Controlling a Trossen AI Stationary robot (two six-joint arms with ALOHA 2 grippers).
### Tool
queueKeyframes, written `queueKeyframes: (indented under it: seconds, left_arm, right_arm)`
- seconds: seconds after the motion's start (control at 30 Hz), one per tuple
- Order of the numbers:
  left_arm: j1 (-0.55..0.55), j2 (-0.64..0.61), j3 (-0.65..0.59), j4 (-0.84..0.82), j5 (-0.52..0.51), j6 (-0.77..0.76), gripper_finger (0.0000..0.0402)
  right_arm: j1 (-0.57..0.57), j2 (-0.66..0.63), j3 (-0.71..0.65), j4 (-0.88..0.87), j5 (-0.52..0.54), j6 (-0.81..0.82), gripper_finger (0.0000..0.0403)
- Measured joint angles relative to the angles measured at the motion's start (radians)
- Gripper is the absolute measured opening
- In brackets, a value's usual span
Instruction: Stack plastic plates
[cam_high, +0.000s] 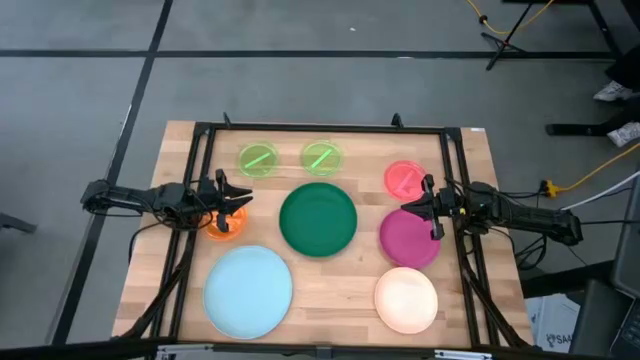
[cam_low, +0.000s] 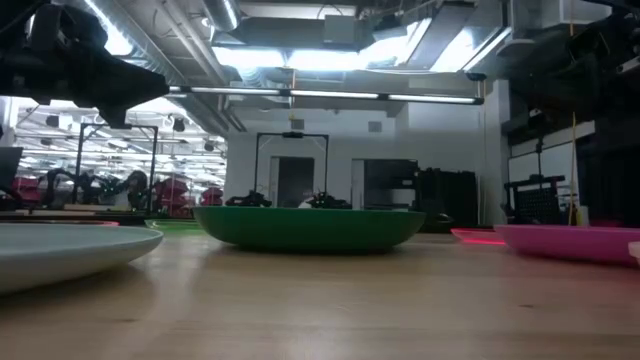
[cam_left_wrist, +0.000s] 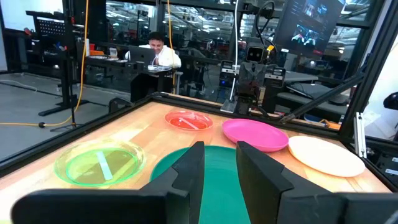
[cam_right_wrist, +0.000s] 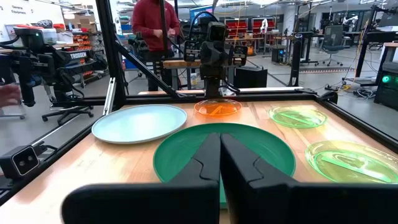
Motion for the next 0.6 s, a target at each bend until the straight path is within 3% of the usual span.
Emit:
queueKeyframes:
  seconds: [0.6]
  left_arm:
    - [0.000, 0.000, 0.000, 0.015, -0.005, -0.006, 0.0087]
  right_arm:
    - [0.000, 0.000, 0.000, 0.000, 0.000, 0.000, 0.0001]
